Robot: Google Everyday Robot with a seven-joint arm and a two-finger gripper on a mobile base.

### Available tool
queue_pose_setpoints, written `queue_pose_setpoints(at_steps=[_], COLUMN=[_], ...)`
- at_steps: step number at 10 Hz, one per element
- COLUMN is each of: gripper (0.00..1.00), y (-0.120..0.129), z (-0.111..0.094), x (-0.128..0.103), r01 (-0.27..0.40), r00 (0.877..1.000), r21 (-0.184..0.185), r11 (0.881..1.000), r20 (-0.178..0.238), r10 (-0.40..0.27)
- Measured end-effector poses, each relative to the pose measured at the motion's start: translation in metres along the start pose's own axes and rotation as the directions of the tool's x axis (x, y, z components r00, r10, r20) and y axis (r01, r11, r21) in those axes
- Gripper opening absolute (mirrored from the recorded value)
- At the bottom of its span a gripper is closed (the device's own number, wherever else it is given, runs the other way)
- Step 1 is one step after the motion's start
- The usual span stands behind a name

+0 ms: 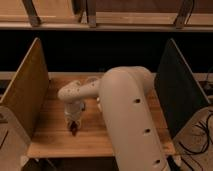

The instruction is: Drag the pepper across the table

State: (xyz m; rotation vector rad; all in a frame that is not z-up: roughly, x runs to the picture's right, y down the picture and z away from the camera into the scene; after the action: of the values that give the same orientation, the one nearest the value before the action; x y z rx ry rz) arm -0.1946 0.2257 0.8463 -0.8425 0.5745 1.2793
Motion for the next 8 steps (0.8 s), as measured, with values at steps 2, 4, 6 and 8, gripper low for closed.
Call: queue_pose_setpoints(at_steps=[2, 4, 6, 8], gripper=[0.0, 0.0, 0.0, 0.02], y=[0.024, 0.045, 0.076, 0.083], z=[0.0, -0.006, -0.018, -0.022], x=[-0.007, -0.018, -0.026, -0.027], r01=[0.067, 0.125, 0.187, 0.2], r00=[0.998, 0.992, 0.982, 0.979], r21=[0.001, 0.004, -0.004, -0.006], r11=[0.998, 0.992, 0.982, 0.98], r20=[-0.003, 0.016, 0.04, 0.045], r10=[-0.067, -0.125, -0.187, -0.2])
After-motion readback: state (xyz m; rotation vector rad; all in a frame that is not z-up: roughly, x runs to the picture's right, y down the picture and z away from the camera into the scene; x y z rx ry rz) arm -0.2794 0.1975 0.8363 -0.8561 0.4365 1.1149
